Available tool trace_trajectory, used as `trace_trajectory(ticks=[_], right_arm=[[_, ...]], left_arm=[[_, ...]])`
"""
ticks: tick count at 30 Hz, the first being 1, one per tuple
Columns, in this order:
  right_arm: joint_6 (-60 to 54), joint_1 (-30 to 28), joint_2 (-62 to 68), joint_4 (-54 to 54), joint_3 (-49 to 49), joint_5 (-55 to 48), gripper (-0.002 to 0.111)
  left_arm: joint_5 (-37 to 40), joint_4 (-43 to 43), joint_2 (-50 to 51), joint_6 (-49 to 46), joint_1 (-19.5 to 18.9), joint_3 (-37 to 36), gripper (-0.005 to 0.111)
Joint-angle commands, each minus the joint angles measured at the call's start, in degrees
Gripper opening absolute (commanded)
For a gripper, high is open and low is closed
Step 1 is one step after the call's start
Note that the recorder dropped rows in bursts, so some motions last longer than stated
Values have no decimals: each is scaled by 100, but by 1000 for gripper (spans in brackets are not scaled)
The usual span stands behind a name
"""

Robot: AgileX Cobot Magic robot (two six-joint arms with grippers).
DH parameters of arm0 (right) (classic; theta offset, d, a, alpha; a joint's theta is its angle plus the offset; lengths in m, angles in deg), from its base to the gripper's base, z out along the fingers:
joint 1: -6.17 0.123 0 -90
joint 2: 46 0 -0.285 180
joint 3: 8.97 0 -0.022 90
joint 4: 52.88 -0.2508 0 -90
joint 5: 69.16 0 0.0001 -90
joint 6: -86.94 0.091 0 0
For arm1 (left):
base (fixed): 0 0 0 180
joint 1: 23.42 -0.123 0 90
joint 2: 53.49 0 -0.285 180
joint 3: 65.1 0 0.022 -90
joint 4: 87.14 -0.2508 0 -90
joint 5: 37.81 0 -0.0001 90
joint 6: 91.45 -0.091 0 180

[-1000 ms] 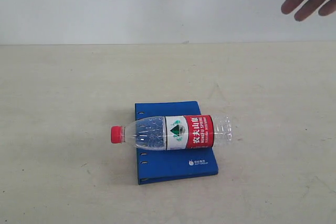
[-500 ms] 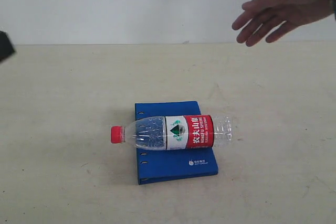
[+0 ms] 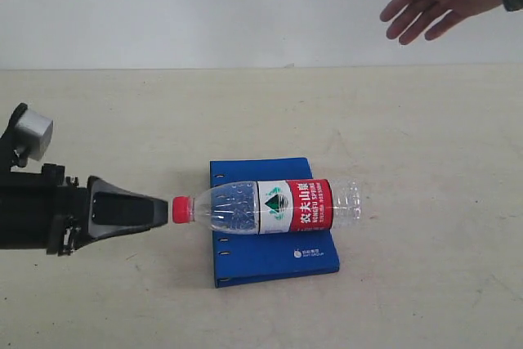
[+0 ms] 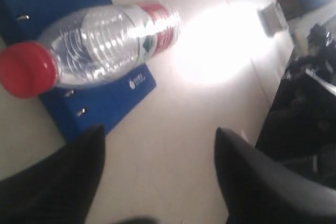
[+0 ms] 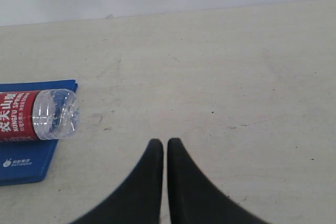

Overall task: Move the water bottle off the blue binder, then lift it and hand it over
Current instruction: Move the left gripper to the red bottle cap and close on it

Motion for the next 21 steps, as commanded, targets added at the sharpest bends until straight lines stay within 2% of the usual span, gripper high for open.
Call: trace_trajectory(ticks=[1, 10, 21], right_arm=[[-24, 2, -25, 23, 5, 46, 0], [-24, 2, -25, 23, 5, 46, 0], [-24, 2, -25, 23, 5, 46, 0]], left_arm=[[62, 1312, 529, -554, 23, 103, 65], [498, 1356, 1601, -798, 23, 562, 65], [-516, 1374, 2303, -798, 23, 832, 65]])
